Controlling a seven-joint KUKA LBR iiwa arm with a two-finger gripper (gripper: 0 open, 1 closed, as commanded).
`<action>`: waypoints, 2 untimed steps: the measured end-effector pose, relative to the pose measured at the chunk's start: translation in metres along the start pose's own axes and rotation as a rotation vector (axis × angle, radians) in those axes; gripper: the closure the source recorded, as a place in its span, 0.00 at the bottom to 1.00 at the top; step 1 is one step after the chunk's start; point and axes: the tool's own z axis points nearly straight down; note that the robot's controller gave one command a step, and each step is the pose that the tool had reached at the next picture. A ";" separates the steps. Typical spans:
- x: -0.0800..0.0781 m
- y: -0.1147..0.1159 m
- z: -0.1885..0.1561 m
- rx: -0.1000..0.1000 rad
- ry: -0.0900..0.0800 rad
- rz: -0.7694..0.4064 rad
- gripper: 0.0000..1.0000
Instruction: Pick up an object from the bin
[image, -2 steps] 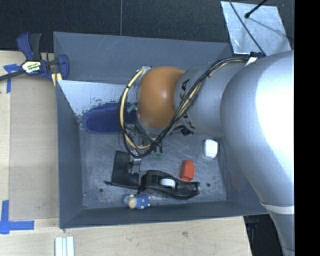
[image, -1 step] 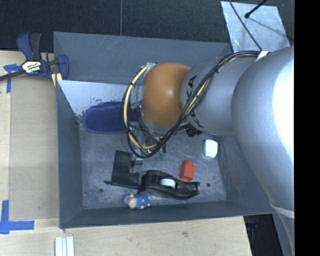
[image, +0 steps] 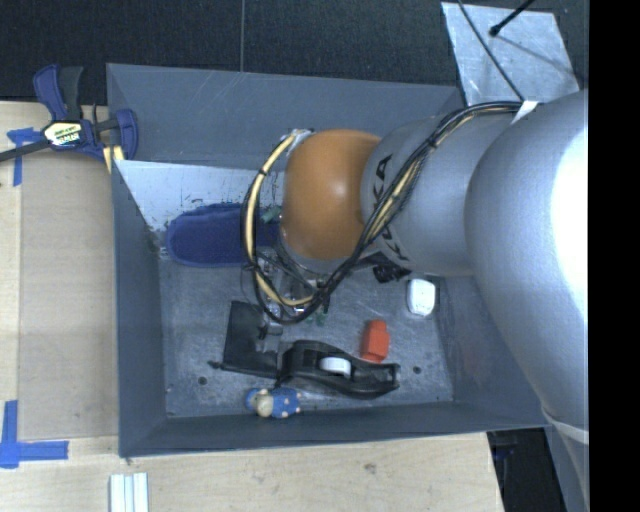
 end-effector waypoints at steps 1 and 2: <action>0.017 0.005 0.044 -0.001 -0.003 0.064 0.00; 0.016 0.005 0.044 -0.001 -0.005 0.063 0.00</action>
Offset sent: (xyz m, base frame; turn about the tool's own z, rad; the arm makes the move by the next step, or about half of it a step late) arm -0.0161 0.0058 -0.0422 0.0653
